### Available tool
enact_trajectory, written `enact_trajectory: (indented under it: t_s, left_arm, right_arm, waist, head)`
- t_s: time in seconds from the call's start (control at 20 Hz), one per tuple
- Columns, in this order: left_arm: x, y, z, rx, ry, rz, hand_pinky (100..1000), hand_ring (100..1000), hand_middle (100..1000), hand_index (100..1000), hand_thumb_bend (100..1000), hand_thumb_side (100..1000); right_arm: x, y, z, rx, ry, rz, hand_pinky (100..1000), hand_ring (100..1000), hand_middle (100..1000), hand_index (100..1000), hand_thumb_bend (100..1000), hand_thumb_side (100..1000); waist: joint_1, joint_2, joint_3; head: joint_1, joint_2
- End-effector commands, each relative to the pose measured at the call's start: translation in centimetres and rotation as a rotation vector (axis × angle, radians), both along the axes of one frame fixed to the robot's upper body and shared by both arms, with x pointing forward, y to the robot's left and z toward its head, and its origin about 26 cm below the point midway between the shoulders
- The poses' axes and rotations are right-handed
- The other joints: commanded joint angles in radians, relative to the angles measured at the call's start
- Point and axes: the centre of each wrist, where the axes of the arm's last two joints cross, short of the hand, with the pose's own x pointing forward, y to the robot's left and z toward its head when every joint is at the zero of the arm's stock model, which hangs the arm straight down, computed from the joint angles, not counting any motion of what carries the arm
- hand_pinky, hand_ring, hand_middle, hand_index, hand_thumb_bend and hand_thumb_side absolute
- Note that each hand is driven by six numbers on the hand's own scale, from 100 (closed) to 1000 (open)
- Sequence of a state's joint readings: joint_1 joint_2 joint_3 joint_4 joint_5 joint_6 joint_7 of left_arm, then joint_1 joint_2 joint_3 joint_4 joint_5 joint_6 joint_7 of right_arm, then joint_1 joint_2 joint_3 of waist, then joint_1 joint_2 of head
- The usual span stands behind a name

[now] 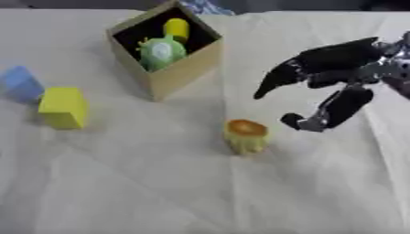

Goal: Pick up objects on the table and place them in the box.

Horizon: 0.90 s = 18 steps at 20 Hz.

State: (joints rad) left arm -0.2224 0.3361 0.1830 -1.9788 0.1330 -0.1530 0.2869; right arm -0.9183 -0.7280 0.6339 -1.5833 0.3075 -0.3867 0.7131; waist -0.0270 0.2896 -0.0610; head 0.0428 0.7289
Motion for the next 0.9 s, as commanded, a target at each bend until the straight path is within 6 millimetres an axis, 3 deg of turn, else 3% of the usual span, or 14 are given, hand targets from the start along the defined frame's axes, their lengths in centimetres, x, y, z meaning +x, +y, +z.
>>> enact_trajectory:
  t_s: [0.05, 0.6, 0.9]
  left_arm:
    - [-0.3, 0.3, 0.9, 0.026, -0.025, 0.005, 862, 729, 722, 826, 334, 690]
    - [-0.2, 0.1, 1.1, 0.021, -0.034, -0.006, 862, 729, 721, 826, 332, 692]
    - [-0.2, 0.0, 1.2, 0.019, -0.037, -0.008, 862, 730, 720, 826, 332, 693]
  right_arm:
    - [0.0, -0.1, 0.4, 0.008, -0.071, -0.032, 906, 893, 830, 935, 213, 483]
    - [0.4, 1.0, -2.9, -0.003, -0.051, -0.054, 905, 900, 826, 930, 156, 508]
    - [0.6, 1.2, -3.7, -0.03, -0.025, -0.048, 906, 901, 826, 926, 144, 530]
  waist:
    - [0.0, -0.021, 0.002]
    - [0.003, -0.005, 0.02]
    - [0.002, 0.002, 0.029]
  head:
    - [0.0, -0.004]
    - [-0.008, -0.01]
    - [-0.007, -0.011]
